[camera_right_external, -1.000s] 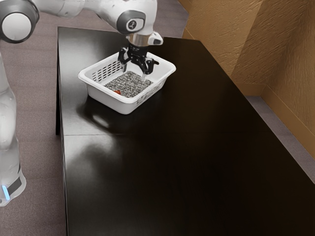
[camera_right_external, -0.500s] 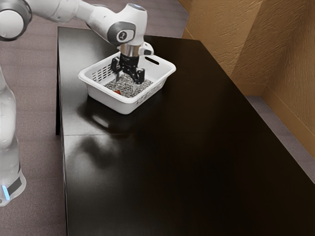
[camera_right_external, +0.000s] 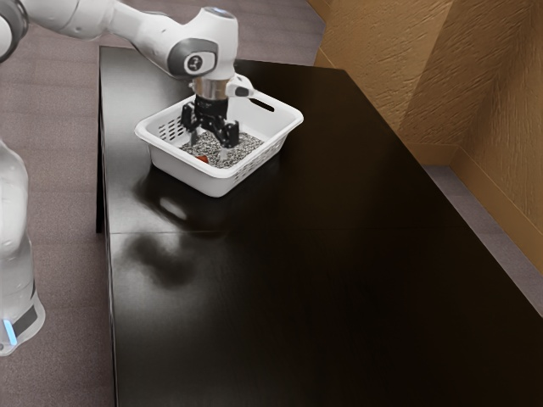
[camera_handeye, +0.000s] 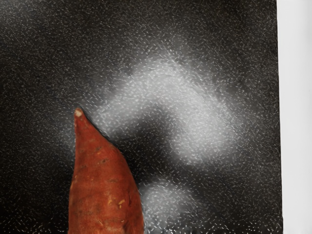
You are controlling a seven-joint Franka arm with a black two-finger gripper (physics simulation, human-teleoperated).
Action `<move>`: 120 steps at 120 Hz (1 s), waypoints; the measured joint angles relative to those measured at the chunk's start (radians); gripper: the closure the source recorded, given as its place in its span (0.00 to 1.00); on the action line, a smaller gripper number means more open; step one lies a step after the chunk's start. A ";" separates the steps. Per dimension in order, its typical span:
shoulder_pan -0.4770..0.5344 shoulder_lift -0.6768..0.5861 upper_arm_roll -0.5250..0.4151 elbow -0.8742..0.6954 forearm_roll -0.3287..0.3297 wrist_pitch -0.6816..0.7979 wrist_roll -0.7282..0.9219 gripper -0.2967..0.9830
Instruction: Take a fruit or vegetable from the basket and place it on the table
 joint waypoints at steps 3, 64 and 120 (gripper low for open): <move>-0.001 -0.012 -0.002 -0.009 0.000 0.002 0.000 0.24; 0.021 -0.054 -0.006 -0.071 0.007 0.021 -0.002 0.24; 0.032 0.041 -0.004 -0.059 0.000 0.064 -0.002 0.24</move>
